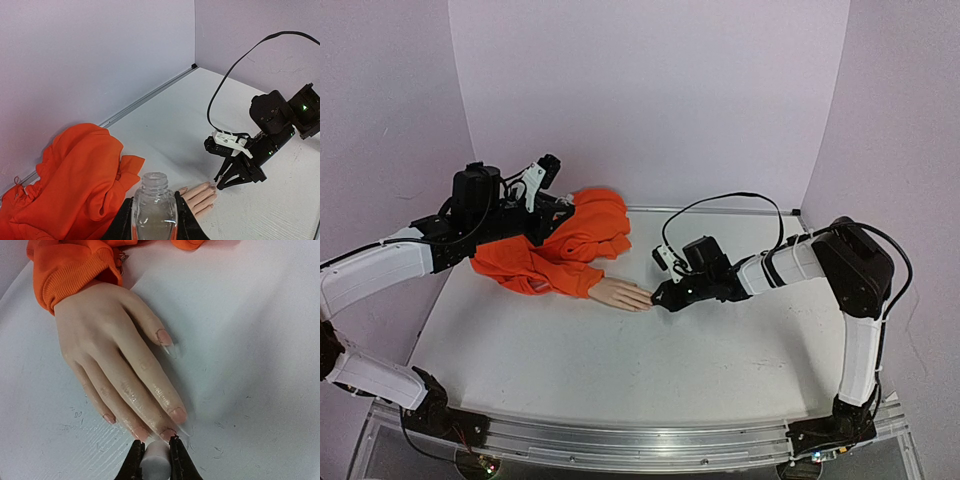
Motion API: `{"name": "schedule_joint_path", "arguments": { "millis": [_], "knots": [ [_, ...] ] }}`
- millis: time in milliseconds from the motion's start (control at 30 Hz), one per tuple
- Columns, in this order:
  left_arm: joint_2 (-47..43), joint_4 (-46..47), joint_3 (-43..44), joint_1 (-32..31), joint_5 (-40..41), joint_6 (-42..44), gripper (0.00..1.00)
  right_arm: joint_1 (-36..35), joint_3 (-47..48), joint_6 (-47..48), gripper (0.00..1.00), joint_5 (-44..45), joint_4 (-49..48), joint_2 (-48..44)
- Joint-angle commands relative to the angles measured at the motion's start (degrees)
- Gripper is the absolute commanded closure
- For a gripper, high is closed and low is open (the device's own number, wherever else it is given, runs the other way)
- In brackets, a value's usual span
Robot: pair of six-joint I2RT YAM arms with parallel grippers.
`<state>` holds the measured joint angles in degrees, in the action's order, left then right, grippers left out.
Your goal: Paint the nails
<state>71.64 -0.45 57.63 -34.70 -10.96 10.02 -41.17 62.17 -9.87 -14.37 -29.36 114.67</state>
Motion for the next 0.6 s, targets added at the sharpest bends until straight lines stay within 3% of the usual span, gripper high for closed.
{"name": "schedule_joint_path", "arguments": {
  "millis": [0,567],
  "knots": [
    [-2.2,3.6,0.5,0.1,-1.0,-0.7,1.00,-0.2,0.0,0.2,1.00,0.8,1.0,-1.2],
    [-2.1,3.6,0.7,0.1,-1.1,-0.8,1.00,-0.2,-0.8,0.9,1.00,1.5,1.2,-3.1]
  ]
}}
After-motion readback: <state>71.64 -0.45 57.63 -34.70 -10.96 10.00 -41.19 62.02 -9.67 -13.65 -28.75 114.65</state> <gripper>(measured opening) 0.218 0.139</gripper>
